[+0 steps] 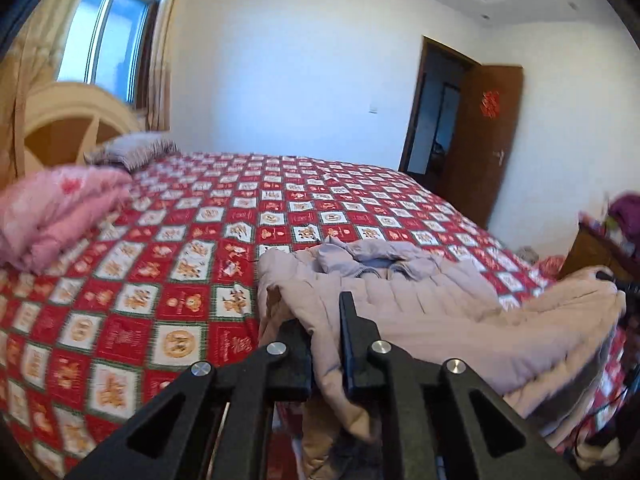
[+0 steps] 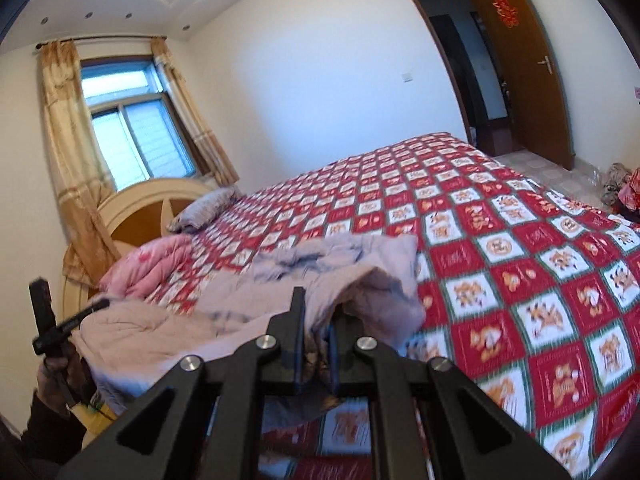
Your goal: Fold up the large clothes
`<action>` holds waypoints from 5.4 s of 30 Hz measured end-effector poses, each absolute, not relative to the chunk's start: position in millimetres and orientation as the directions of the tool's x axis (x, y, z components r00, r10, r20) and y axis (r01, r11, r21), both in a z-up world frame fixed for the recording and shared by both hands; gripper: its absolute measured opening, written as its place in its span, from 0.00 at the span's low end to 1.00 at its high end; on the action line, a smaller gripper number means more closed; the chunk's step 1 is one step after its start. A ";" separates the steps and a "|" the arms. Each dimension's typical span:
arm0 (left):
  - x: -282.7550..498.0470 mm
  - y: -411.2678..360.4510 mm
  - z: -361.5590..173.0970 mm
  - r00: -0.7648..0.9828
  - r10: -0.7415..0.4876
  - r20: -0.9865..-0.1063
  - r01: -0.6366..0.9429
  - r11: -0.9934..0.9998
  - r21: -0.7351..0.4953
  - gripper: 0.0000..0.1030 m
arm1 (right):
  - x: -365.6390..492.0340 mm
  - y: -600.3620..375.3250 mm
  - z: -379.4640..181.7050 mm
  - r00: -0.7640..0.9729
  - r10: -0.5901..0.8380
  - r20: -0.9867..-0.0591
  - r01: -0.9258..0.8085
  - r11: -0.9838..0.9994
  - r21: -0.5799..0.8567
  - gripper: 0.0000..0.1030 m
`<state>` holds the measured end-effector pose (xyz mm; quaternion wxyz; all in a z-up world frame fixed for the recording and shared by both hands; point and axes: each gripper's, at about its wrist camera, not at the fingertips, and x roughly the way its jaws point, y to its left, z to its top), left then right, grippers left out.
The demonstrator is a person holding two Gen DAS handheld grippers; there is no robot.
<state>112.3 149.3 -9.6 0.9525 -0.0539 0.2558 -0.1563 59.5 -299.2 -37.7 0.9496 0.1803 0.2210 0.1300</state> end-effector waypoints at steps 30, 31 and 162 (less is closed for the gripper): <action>374.5 109.8 -71.9 0.815 -0.037 -0.578 -0.076 0.982 -0.170 0.84 | 390.1 -299.5 -96.7 0.812 0.099 -0.575 0.139 0.925 0.355 0.85; 369.0 94.8 -72.3 0.829 -0.032 -0.558 -0.049 0.990 -0.130 0.84 | 385.4 -294.3 -96.0 0.827 0.073 -0.558 0.138 0.935 0.327 0.86; 298.6 103.4 -198.4 0.686 -0.053 -0.726 -0.202 0.944 -0.260 0.85 | 306.7 -126.7 -171.7 0.679 -0.090 -0.729 0.024 0.995 -0.100 1.00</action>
